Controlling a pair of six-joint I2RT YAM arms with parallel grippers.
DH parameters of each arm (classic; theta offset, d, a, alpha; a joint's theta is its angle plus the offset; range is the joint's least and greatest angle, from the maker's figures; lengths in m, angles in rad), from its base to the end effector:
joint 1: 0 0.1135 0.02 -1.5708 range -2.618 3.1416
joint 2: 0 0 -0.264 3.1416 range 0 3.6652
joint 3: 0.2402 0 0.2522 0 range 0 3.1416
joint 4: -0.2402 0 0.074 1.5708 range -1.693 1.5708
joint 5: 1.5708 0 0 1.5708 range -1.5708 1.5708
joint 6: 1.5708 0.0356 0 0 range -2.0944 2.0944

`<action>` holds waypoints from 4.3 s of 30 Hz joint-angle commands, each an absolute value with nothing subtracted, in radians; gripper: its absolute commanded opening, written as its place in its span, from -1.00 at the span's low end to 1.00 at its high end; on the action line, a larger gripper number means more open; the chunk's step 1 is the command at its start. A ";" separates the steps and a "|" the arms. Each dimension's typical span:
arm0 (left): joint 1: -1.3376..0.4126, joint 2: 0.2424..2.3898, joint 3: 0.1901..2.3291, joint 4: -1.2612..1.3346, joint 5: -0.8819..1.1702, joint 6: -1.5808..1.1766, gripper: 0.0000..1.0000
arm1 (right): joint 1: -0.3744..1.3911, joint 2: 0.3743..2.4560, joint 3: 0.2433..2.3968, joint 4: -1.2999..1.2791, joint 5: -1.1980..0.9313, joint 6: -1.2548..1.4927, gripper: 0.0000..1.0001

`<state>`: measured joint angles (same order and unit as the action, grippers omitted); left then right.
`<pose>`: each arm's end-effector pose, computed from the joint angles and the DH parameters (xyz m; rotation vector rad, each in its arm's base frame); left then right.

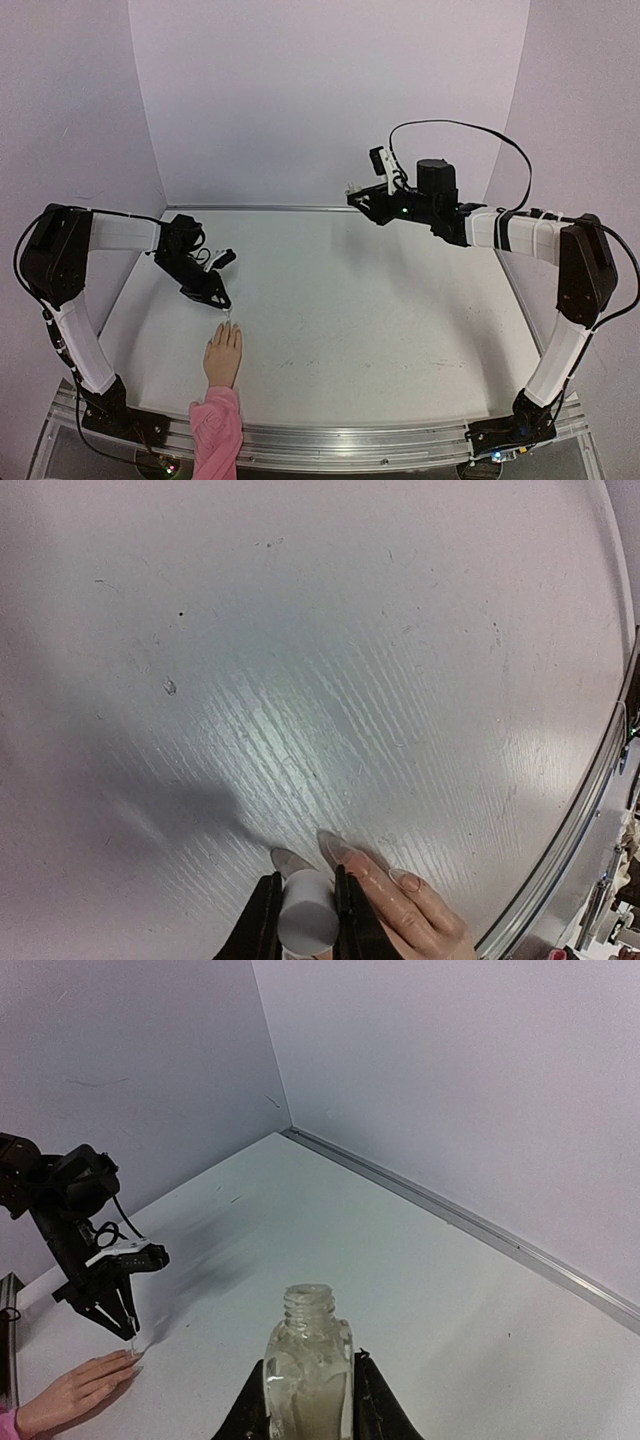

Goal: Paint the nails

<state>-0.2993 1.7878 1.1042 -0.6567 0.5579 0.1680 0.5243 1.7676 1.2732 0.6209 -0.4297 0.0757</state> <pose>0.3083 -0.1149 0.1617 0.7480 2.7367 -0.8320 0.3572 0.2237 0.3224 -0.6783 1.3449 0.7953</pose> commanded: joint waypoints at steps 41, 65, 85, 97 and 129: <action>-0.301 1.824 1.170 -0.658 0.504 0.184 -1.00 | 0.530 1.717 1.269 0.690 -0.433 0.092 -1.00; -0.303 1.734 1.103 -0.646 0.509 0.167 -1.00 | 0.531 1.706 1.246 0.705 -0.442 0.100 -1.00; -0.302 1.768 1.109 -0.629 0.586 0.171 -1.00 | 0.534 1.723 1.259 0.704 -0.450 0.095 -1.00; -0.302 1.808 1.133 -0.627 0.571 0.176 -1.00 | 0.534 1.722 1.257 0.704 -0.444 0.097 -1.00; -0.302 1.644 1.148 -0.651 0.482 0.127 -1.00 | 0.535 1.708 1.232 0.738 -0.453 0.092 -1.00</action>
